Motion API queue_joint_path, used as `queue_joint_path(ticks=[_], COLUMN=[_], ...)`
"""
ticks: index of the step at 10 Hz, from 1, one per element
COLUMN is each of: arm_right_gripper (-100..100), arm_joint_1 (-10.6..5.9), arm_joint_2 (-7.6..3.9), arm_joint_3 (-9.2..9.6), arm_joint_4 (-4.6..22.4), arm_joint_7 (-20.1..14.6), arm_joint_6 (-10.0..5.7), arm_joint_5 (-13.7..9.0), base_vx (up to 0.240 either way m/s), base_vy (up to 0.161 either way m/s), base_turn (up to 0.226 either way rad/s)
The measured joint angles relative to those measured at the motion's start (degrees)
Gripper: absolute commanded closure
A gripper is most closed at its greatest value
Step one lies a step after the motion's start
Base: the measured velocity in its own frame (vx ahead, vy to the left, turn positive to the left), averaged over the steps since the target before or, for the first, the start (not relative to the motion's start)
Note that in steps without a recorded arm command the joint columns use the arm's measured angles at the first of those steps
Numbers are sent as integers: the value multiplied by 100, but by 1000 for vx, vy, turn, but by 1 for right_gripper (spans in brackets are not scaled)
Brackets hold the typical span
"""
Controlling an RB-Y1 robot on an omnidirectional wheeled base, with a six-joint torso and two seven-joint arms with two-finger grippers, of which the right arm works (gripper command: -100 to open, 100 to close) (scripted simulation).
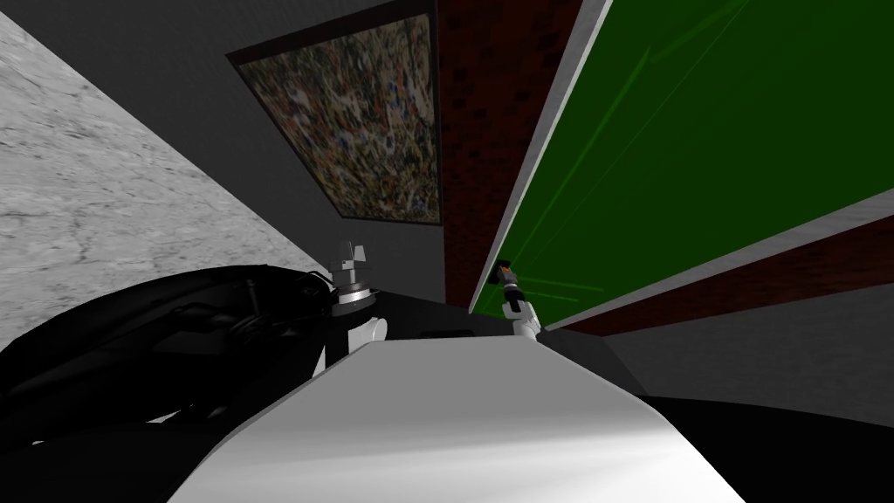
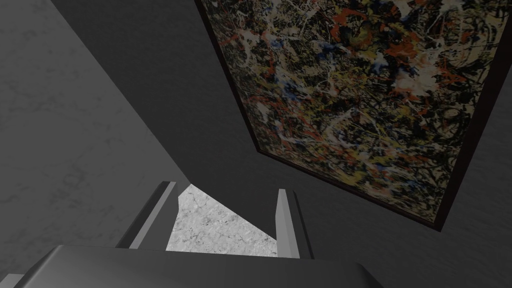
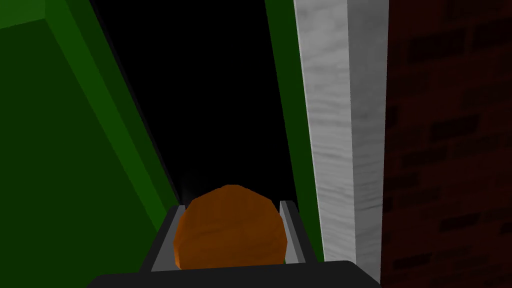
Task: Pull the door open
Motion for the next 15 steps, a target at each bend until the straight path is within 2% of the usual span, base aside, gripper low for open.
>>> queue_joint_path(ticks=[7,12,13,15], arm_right_gripper=[100,100,100,100], arm_joint_1=[38,111,109,114], arm_joint_2=[-137,-280,-275,-337], arm_joint_3=[234,485,511,585], arm_joint_4=[1,-48,-44,-20], arm_joint_7=[-940,-1705,-1825,-2097], arm_joint_6=[44,110,110,123], arm_joint_5=[-693,-1364,-1459,-1692], base_vx=[-34,-48,-47,-36], base_vy=[-10,-18,-15,-8], base_turn=[25,35,31,26])
